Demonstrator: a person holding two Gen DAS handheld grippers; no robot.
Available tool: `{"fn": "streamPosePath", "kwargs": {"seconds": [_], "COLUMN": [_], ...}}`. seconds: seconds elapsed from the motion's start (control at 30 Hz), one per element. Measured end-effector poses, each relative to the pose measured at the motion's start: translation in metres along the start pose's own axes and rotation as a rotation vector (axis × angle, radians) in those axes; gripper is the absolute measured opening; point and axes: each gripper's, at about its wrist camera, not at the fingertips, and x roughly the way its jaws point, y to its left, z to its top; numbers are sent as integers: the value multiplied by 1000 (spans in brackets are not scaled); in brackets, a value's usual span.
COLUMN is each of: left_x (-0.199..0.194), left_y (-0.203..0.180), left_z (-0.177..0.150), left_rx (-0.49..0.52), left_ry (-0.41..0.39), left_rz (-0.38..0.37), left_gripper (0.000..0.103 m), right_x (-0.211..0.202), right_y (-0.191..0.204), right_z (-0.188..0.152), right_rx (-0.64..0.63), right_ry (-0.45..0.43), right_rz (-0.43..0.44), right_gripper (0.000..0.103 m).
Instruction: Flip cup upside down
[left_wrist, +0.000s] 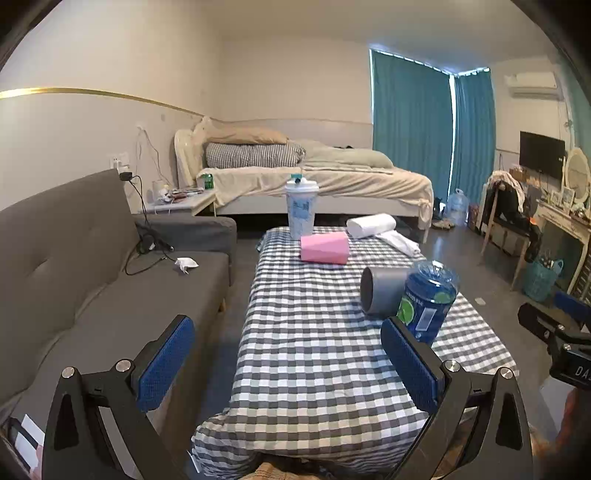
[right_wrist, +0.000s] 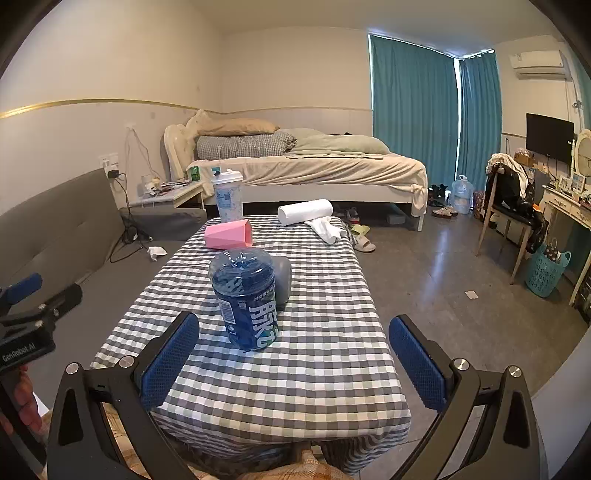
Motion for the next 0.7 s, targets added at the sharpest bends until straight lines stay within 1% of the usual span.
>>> {"fn": "streamPosePath", "kwargs": {"seconds": [0.13, 0.7], "left_x": [0, -3], "left_y": [0, -3], "left_z": [-4, -3], "left_rx": [5, 11], "left_ry": [9, -1], "left_rz": [-1, -6], "left_gripper": [103, 103], "right_x": [-1, -1], "right_y": [-1, 3], "right_z": [0, -1], "right_rx": [3, -14], "right_ry": [-1, 5], "right_rz": [2, 3], "right_gripper": [103, 103]}}
